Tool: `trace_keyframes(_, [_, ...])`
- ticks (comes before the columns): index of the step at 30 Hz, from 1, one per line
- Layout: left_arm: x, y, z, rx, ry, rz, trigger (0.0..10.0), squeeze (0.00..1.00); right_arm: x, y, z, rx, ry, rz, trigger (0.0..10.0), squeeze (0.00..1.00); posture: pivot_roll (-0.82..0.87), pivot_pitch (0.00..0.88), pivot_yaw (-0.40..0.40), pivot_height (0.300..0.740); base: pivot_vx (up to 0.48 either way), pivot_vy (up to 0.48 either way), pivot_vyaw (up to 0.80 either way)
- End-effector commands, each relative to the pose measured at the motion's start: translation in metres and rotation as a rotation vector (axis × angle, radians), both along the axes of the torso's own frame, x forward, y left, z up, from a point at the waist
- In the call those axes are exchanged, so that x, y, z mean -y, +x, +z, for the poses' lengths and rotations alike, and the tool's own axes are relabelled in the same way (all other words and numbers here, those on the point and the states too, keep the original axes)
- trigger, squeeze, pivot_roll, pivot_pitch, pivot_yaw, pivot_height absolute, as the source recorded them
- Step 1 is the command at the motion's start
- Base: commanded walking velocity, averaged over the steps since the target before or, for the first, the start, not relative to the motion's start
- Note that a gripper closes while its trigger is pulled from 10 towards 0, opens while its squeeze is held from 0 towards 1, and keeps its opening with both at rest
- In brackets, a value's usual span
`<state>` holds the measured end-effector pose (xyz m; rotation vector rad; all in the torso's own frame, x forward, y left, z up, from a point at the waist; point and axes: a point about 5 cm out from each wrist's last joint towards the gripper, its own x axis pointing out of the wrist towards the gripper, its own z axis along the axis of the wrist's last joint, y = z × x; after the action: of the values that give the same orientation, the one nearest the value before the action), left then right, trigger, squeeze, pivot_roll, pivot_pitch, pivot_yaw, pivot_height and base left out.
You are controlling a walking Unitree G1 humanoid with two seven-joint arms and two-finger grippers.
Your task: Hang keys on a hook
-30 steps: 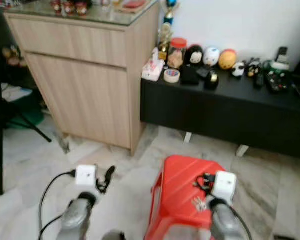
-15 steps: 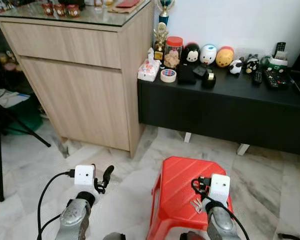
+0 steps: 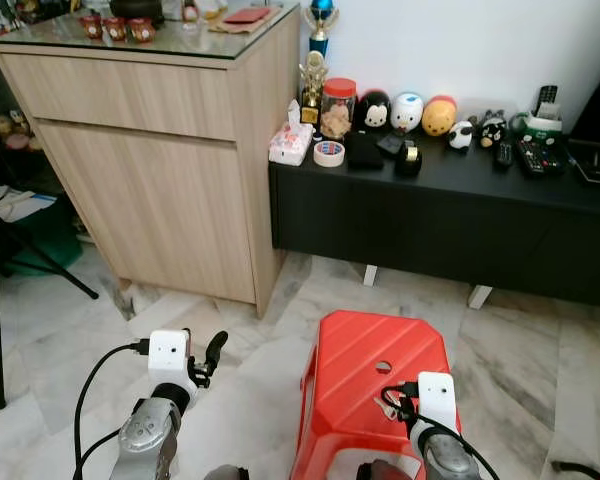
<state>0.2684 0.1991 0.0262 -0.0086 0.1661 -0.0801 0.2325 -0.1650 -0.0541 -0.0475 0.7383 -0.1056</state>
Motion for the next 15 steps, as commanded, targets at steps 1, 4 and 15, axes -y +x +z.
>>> trace_keyframes(1, [-0.001, 0.0, 0.001, -0.005, 0.009, -0.01, 10.0, 0.0, 0.0, 0.003, 0.001, -0.013, -0.004, 0.015, 10.0, 1.0, 0.04, 0.013, -0.021, 0.64, 0.0, 0.0, 0.0])
trace_keyframes(4, [-0.002, 0.001, 0.001, -0.004, 0.011, -0.009, 10.0, 0.0, 0.0, 0.005, 0.002, -0.018, -0.005, 0.021, 10.0, 1.0, 0.04, 0.013, -0.015, 0.64, 0.0, 0.0, 0.0])
trace_keyframes(15, [0.0, 0.005, 0.006, 0.009, 0.018, -0.014, 10.0, 0.0, -0.017, 0.018, 0.008, -0.026, 0.059, 0.072, 10.0, 0.0, 0.05, 0.028, -0.012, 0.64, 0.0, 0.0, 0.0])
